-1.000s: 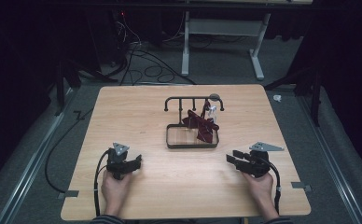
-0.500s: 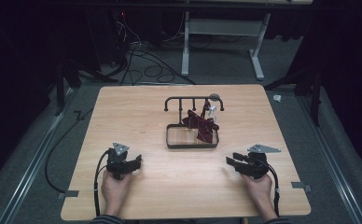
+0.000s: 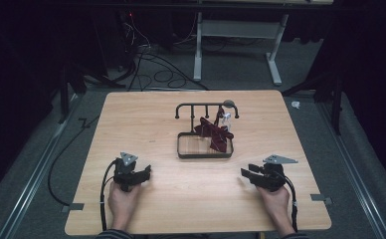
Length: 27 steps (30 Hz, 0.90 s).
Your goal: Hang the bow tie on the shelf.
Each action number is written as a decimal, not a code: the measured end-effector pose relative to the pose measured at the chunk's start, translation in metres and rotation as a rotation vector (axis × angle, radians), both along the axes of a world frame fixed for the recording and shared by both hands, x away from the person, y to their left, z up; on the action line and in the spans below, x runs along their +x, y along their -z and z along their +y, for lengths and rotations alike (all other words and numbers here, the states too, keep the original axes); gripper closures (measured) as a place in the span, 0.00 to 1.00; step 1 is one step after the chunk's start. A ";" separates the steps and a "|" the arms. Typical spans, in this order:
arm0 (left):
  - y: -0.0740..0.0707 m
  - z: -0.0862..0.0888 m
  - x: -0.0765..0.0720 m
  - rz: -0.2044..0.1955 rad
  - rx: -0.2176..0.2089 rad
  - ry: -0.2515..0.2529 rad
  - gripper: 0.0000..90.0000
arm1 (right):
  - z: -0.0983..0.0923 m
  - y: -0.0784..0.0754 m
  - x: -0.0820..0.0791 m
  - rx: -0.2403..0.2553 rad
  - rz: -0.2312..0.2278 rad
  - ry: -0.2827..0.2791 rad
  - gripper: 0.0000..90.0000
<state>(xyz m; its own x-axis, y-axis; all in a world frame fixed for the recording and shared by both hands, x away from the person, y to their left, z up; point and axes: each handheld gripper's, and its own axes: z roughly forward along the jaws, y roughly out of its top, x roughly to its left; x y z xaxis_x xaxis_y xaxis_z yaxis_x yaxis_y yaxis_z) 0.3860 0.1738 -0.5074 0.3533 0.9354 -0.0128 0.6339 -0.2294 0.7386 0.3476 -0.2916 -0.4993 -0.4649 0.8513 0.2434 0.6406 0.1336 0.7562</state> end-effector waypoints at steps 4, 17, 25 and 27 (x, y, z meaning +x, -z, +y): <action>0.000 0.000 0.000 0.000 0.000 0.000 0.30 | 0.001 0.001 0.000 -0.014 0.002 0.000 0.61; 0.000 0.000 0.000 0.000 0.000 0.000 0.30 | 0.004 0.003 0.001 -0.039 0.009 0.002 0.59; 0.000 0.000 0.000 0.003 0.003 0.004 0.30 | 0.005 0.003 0.001 -0.052 0.014 0.001 0.56; 0.000 0.000 0.000 0.003 0.003 0.004 0.30 | 0.007 0.003 0.000 -0.072 0.009 -0.001 0.55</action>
